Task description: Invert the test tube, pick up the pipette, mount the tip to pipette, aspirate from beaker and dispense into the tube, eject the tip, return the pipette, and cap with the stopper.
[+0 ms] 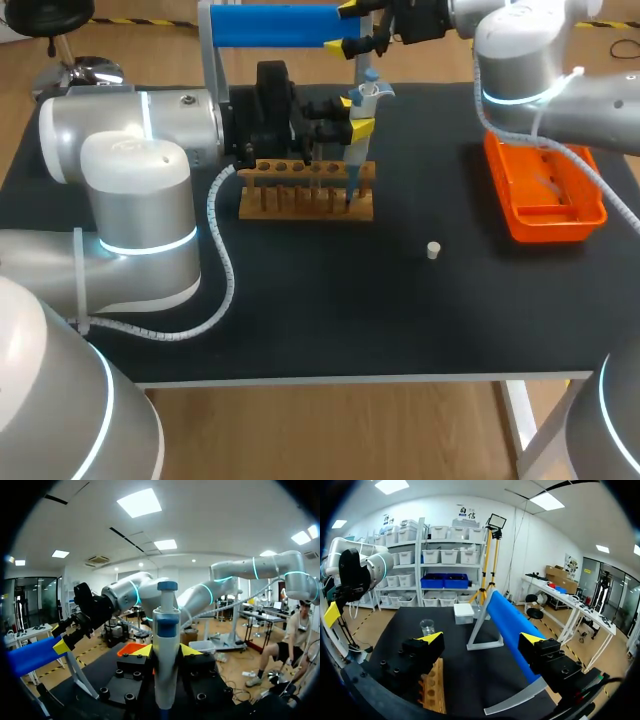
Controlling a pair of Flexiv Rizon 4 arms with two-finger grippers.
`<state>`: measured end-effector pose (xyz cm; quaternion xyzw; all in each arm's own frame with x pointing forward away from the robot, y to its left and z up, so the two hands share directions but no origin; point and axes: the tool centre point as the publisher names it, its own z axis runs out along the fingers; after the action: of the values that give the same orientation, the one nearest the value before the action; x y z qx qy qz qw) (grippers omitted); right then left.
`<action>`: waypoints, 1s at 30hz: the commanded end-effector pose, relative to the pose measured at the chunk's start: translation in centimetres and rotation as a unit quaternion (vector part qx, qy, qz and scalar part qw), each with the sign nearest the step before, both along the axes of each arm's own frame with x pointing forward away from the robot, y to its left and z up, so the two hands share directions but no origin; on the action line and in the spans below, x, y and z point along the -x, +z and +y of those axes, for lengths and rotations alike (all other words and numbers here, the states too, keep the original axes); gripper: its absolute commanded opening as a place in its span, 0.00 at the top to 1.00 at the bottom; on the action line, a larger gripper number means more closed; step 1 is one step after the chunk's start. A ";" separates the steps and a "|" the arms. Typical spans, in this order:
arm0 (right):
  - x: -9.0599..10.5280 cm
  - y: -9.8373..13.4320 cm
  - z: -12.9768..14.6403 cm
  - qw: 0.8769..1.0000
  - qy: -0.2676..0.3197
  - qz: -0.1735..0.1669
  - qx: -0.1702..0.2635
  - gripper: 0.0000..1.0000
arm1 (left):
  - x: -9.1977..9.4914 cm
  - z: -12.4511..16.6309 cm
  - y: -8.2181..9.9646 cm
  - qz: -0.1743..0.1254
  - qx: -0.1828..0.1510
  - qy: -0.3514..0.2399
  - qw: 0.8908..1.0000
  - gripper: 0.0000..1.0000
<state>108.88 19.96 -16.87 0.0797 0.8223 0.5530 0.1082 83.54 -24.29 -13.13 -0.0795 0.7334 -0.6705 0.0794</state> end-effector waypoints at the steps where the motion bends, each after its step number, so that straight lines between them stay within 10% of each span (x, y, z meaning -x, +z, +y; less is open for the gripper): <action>1: -0.1 0.1 0.1 1.000 0.001 0.002 0.003 0.00 | 0.0 -0.1 -0.1 -0.001 0.002 0.002 1.000 1.00; 30: -0.1 0.1 0.1 1.000 0.001 0.002 0.003 0.00 | -0.6 1.3 -0.1 0.001 -0.010 0.023 1.000 1.00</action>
<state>108.86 20.18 -16.85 0.0807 0.8228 0.5519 0.1090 84.22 -23.73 -13.45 -0.0884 0.7363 -0.6650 0.0884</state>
